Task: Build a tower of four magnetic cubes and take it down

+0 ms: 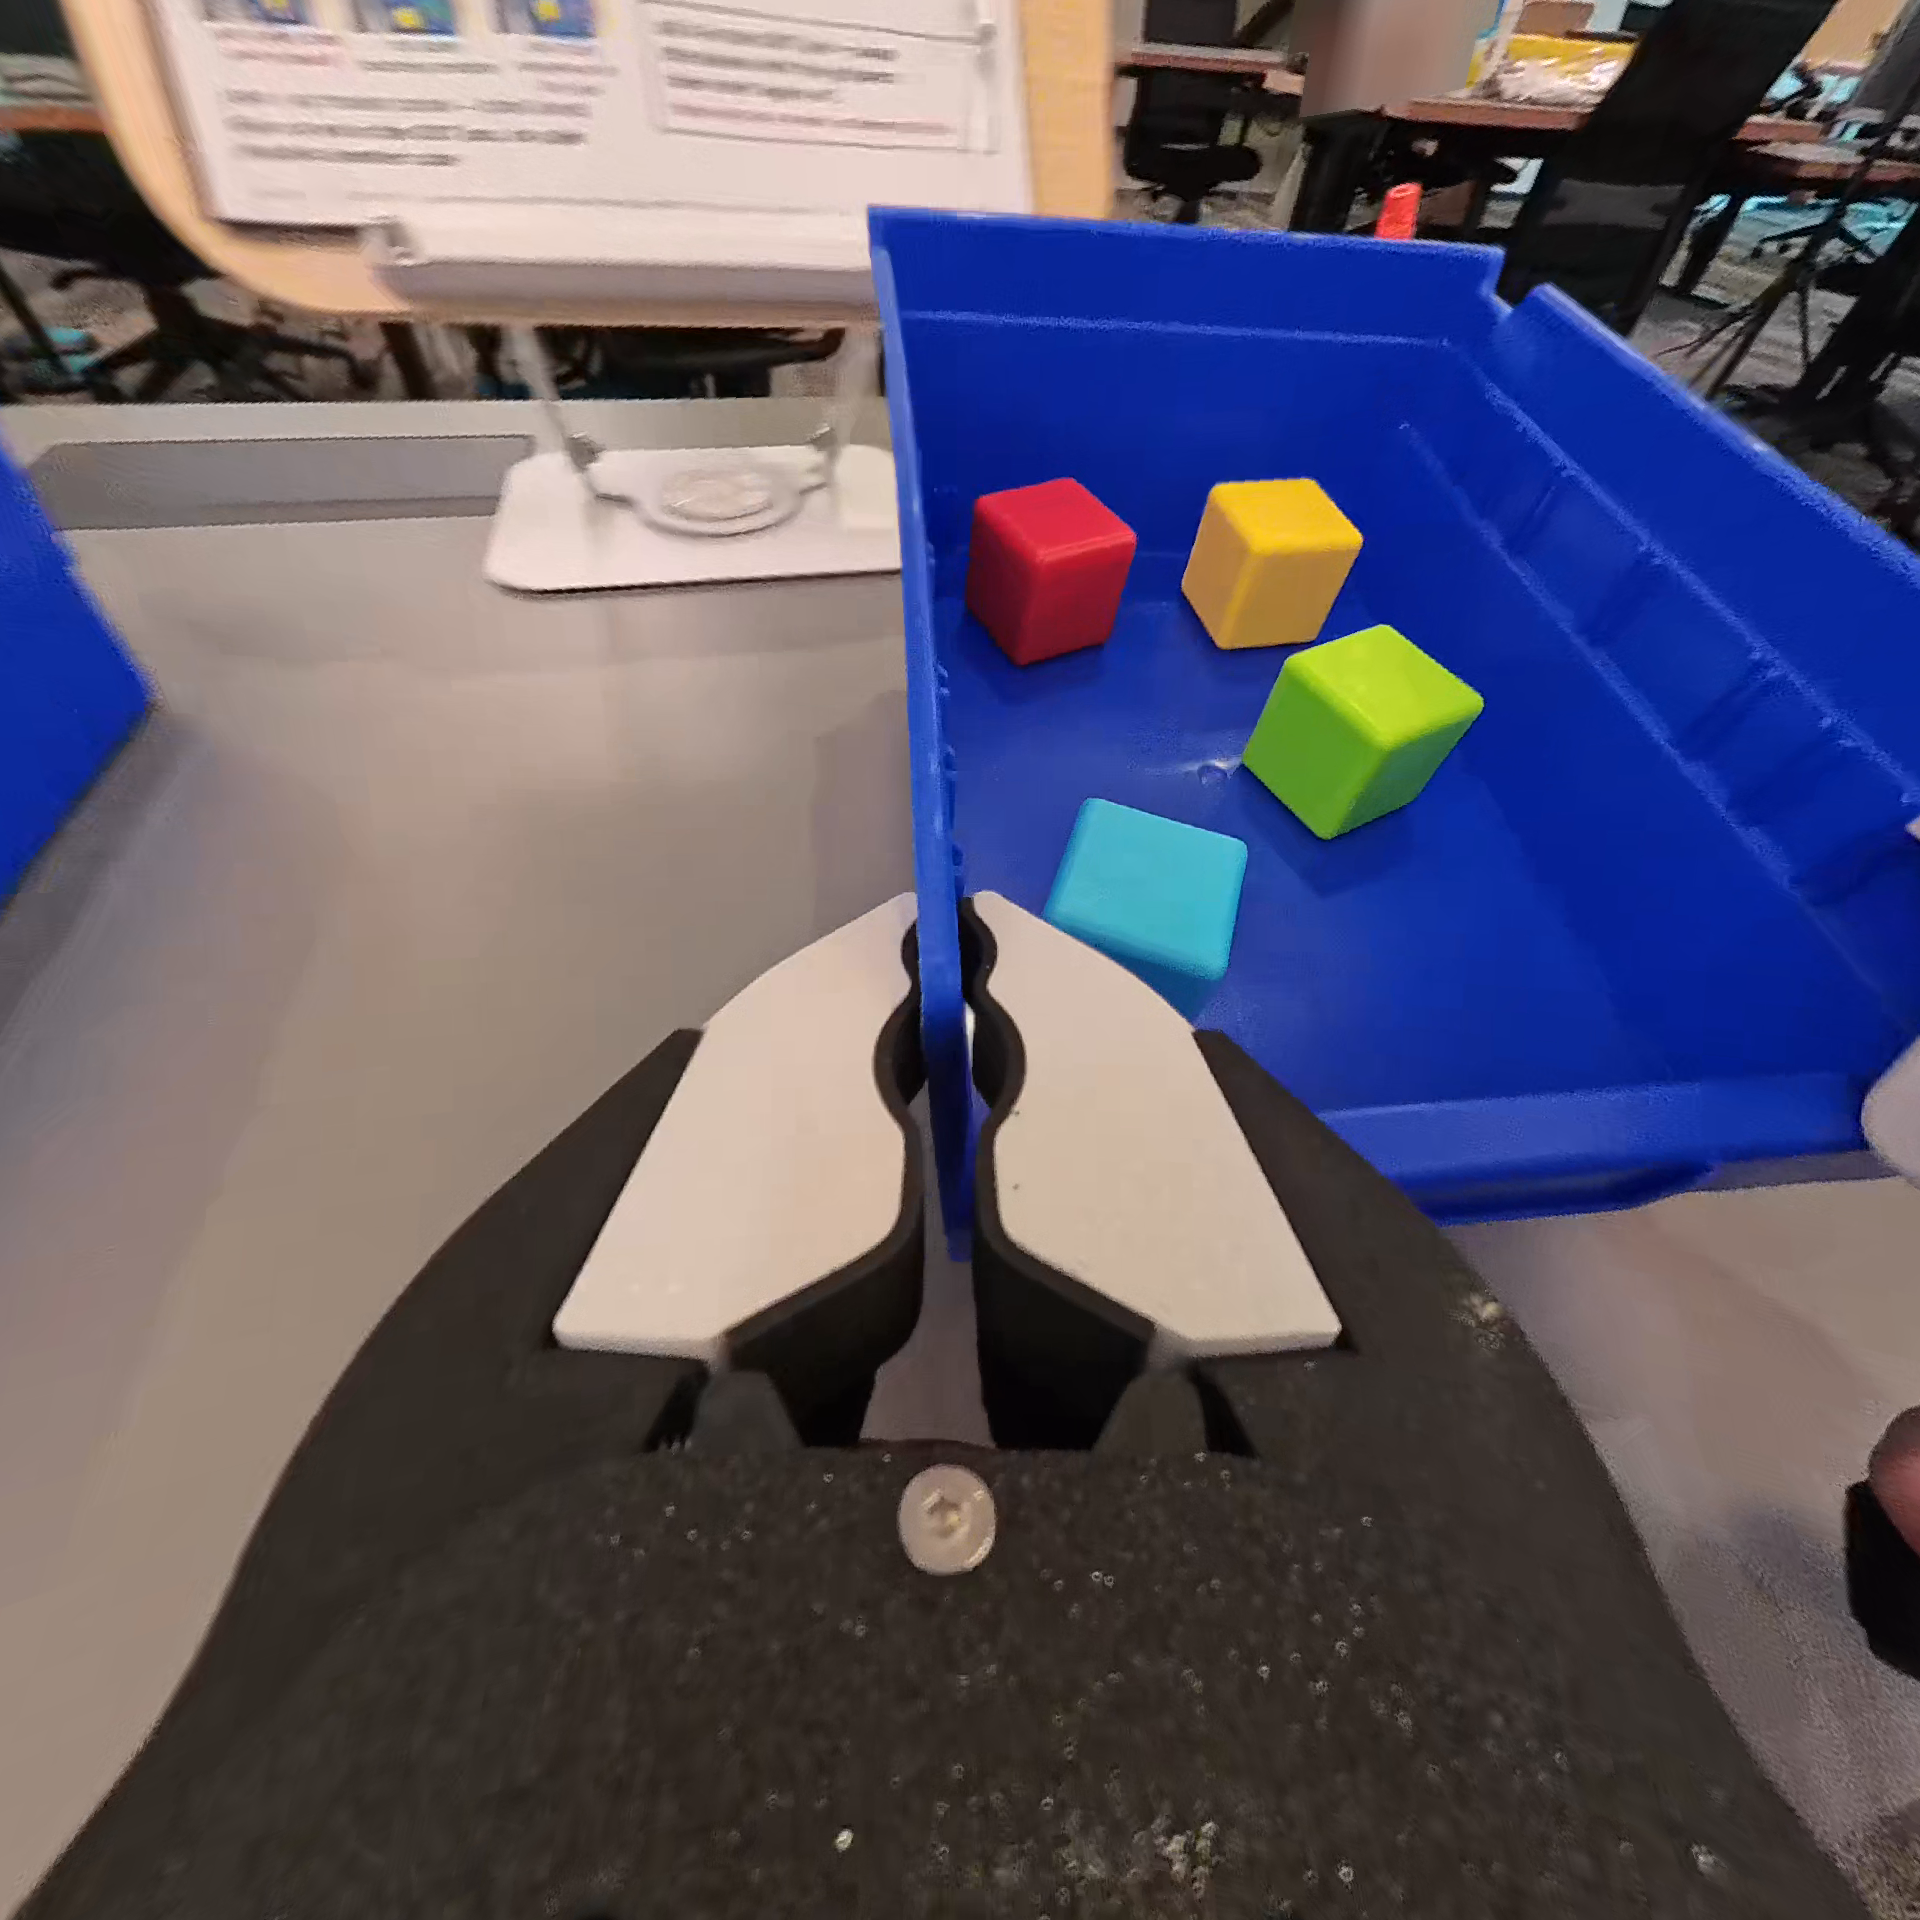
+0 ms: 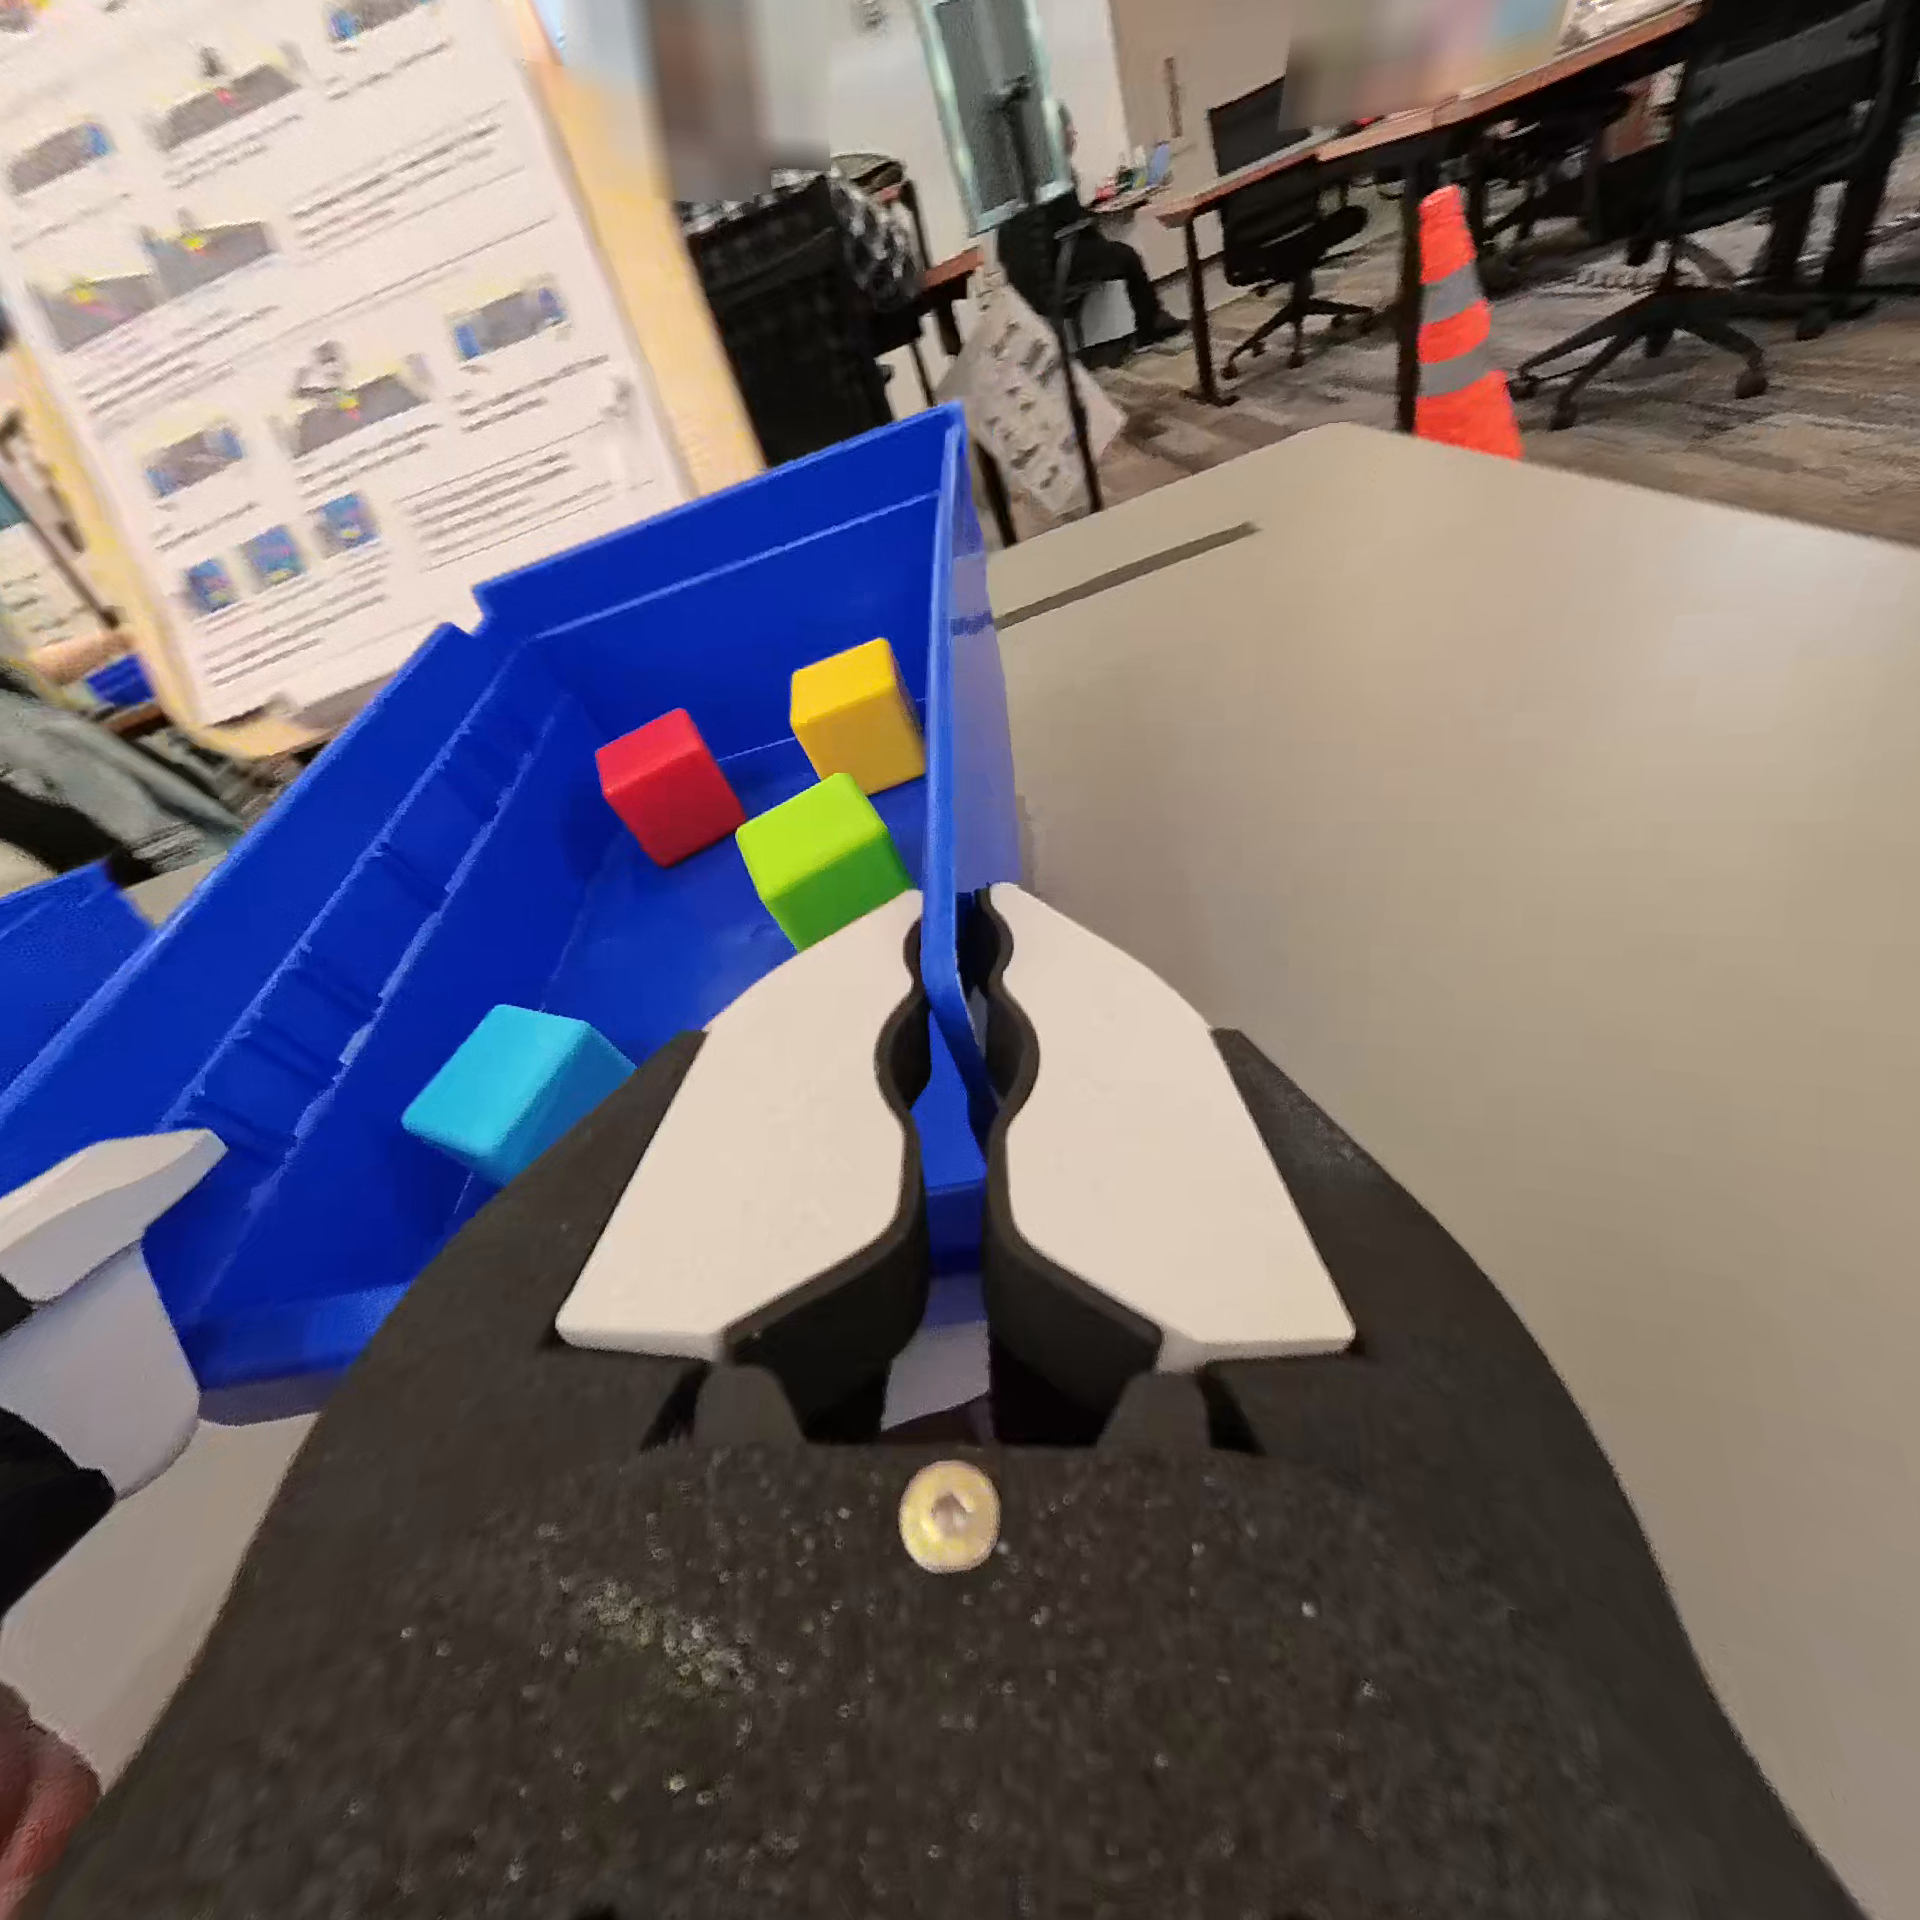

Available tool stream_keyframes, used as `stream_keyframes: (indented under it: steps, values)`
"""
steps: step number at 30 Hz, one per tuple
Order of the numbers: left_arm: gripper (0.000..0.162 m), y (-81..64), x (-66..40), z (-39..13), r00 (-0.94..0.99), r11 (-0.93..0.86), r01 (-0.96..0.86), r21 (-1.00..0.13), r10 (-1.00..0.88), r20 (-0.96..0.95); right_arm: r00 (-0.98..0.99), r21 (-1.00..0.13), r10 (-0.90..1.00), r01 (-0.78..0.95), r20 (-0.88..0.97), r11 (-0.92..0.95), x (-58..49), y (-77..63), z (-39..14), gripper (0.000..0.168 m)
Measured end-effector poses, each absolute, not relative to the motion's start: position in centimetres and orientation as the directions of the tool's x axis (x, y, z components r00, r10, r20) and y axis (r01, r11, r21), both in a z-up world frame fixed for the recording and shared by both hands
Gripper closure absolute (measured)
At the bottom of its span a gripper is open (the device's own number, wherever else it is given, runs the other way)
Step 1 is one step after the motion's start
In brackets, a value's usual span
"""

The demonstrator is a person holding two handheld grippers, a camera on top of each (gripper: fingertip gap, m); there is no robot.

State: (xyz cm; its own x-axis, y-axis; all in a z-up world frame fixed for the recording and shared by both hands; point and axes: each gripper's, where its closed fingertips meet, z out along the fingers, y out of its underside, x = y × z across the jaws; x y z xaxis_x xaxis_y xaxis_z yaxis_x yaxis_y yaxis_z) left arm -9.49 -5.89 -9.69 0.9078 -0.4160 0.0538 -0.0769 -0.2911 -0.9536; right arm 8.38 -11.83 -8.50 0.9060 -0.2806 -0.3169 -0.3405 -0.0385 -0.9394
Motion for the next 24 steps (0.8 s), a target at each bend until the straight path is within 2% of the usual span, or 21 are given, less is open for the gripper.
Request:
stream_keyframes:
  steps: [9, 17, 19, 20, 21, 22, 23, 24]
  values:
    - [0.16, -6.0, -26.1, -11.0, 0.971, -0.325, -0.093, -0.941, -0.237, -0.014, 0.958, -0.947, -0.107, -0.282, -0.268, -0.154, -7.4, -9.2, -10.2, 0.163]
    - [0.16, -4.1, -29.7, -12.0, 0.973, -0.379, -0.087, -0.921, -0.231, 0.003, 0.951, -0.931, -0.104, -0.307, -0.291, -0.197, -10.8, -6.9, -11.2, 0.162]
    - [0.159, -3.7, -29.7, -12.1, 0.973, -0.395, -0.089, -0.914, -0.231, 0.006, 0.963, -0.942, -0.065, -0.269, -0.261, -0.203, -11.4, -6.6, -10.9, 0.15]
    - [0.155, -3.6, -29.7, -12.1, 0.972, -0.395, -0.097, -0.913, -0.234, -0.002, 0.971, -0.947, -0.037, -0.238, -0.236, -0.217, -11.7, -6.5, -10.9, 0.14]
    - [0.136, -3.6, -29.4, -12.2, 0.969, -0.394, -0.12, -0.911, -0.248, -0.02, 0.979, -0.954, -0.005, -0.201, -0.205, -0.222, -12.0, -6.5, -10.8, 0.135]
    - [0.109, -3.8, -29.1, -12.5, 0.964, -0.4, -0.146, -0.905, -0.265, -0.038, 0.984, -0.96, 0.027, -0.168, -0.179, -0.224, -12.1, -6.7, -10.8, 0.132]
    - [0.095, -4.2, -29.0, -12.7, 0.959, -0.413, -0.167, -0.895, -0.279, -0.05, 0.986, -0.964, 0.051, -0.143, -0.159, -0.225, -11.9, -7.1, -10.7, 0.121]
    - [0.096, -4.9, -29.3, -12.8, 0.958, -0.424, -0.178, -0.888, -0.279, -0.059, 0.986, -0.965, 0.079, -0.123, -0.145, -0.233, -11.7, -7.6, -10.8, 0.114]
